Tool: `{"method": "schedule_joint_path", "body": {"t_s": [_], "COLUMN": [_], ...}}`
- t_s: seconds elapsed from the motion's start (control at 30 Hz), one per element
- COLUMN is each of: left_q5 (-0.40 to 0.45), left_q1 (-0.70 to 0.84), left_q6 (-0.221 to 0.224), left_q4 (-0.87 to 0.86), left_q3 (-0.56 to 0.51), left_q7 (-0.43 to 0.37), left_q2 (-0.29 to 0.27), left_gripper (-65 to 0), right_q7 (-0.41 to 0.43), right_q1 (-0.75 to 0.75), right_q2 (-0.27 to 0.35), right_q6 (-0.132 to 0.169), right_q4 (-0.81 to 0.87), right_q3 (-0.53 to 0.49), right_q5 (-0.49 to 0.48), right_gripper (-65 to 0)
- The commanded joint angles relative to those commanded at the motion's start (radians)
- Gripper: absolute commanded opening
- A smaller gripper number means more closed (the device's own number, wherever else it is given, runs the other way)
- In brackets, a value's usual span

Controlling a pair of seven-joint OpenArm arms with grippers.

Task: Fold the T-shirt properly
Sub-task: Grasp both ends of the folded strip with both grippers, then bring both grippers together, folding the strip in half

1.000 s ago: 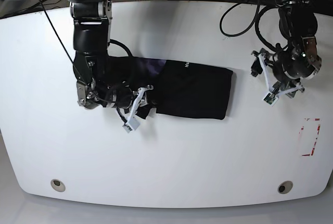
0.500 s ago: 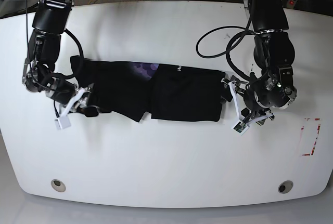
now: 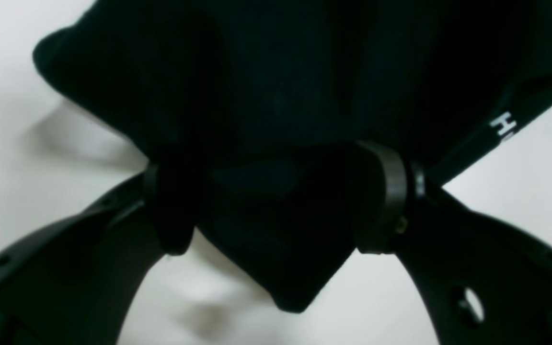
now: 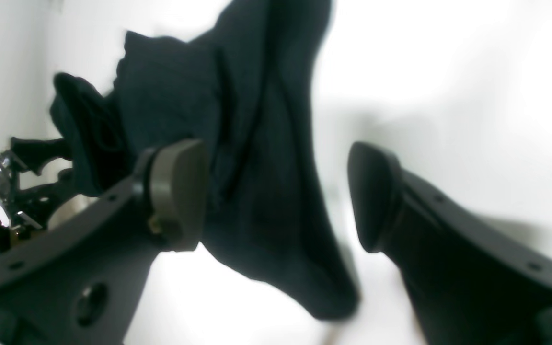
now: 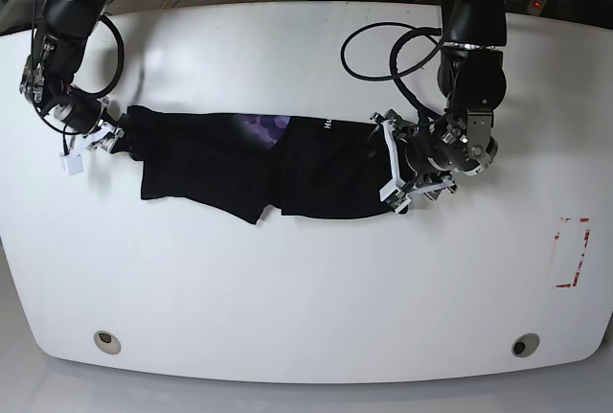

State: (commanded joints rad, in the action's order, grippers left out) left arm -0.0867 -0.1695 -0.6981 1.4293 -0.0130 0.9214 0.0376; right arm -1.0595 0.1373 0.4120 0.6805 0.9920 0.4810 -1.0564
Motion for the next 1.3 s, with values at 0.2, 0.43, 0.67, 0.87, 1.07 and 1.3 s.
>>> {"method": "schedule_joint_path", "body": {"t_s": [0.2,0.43,0.67,0.87,1.07,1.3], "left_q5": [0.000,0.002,0.003,0.003,-0.005,-0.006], "left_q1": [0.002,0.015,0.021,0.012,-0.038,-0.055], "left_q6": [0.000,0.000,0.000,0.000,0.090,0.108], "left_q4": [0.003,-0.002,-0.002,-0.041,-0.106,-0.140], "left_q3": [0.000,-0.003,-0.008,-0.074,-0.169,-0.221], "left_q7": [0.003,0.003,0.006,0.005,-0.012,-0.060], "left_q2": [0.002,0.002,-0.078,-0.153,-0.195,-0.195], "left_gripper": [-21.1,-21.1,-21.1,-21.1,-21.1,-21.1], "right_q7": [0.003,0.006,-0.038,-0.078,-0.080,-0.075], "right_q1": [0.017,0.080,0.080,0.063,0.066,0.071], "right_q2": [-0.071,-0.107,-0.092,-0.020,0.021,0.018], "right_q6": [-0.008,-0.008,-0.025,-0.066,-0.009,0.002], "right_q4": [0.008,0.052,0.278,0.468,0.574,0.617], "right_q3": [-0.037,-0.046,-0.046,-0.057,-0.155,-0.293], "right_q5": [0.002,0.130,0.160,0.160,0.160,0.184], "right_gripper": [-21.9,-54.1,-65.0,-65.0,-65.0,-65.0]}}
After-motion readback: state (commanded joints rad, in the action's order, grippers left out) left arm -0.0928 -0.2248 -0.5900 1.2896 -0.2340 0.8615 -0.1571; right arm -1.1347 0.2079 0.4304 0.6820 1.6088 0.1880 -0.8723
